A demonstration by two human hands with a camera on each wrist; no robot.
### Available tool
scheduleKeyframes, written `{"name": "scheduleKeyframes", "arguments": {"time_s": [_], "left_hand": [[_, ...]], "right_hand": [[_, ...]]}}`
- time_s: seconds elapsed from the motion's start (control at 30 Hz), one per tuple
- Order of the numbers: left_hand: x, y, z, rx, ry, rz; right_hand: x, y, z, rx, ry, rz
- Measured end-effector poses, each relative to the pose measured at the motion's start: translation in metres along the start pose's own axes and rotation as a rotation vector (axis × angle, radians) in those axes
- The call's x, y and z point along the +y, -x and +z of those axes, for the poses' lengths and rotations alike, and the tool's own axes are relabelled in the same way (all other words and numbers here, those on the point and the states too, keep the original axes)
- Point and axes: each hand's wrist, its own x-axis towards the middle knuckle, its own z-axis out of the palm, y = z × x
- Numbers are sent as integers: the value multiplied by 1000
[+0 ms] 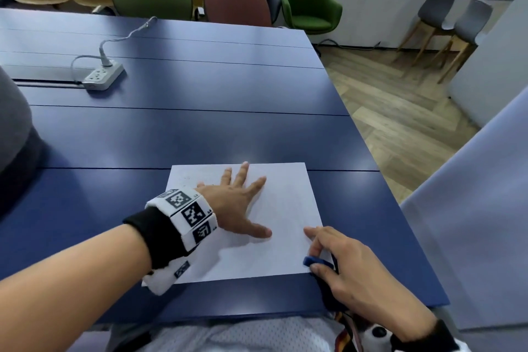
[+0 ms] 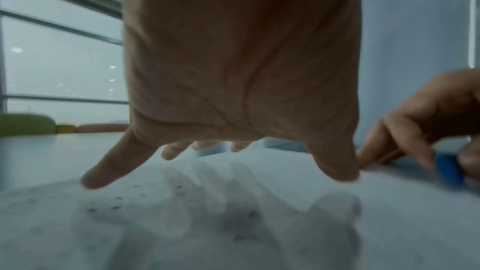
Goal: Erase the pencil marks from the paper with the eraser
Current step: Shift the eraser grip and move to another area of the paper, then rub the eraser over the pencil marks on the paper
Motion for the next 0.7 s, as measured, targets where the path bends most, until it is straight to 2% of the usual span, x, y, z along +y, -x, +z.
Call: {"name": "scheduleKeyframes", "arguments": {"time_s": [0.1, 0.3, 0.43, 0.53, 0.6, 0.7], "left_hand": [[9, -2, -3, -66, -32, -3], [13, -7, -4, -38, -72, -42], [13, -9, -1, -35, -51, -39], [11, -9, 1, -27, -33, -32], [11, -10, 2, -18, -31, -24], [12, -7, 2, 11, -31, -13]], "right_hand": [[-9, -9, -12, 3, 58, 6], [-27, -69, -43, -11, 291, -116], [-23, -117, -42, -75, 367, -183], [-19, -133, -38, -116, 389, -243], [-14, -128, -38, -189, 341, -277], [-12, -112, -42, -427, 265, -272]]}}
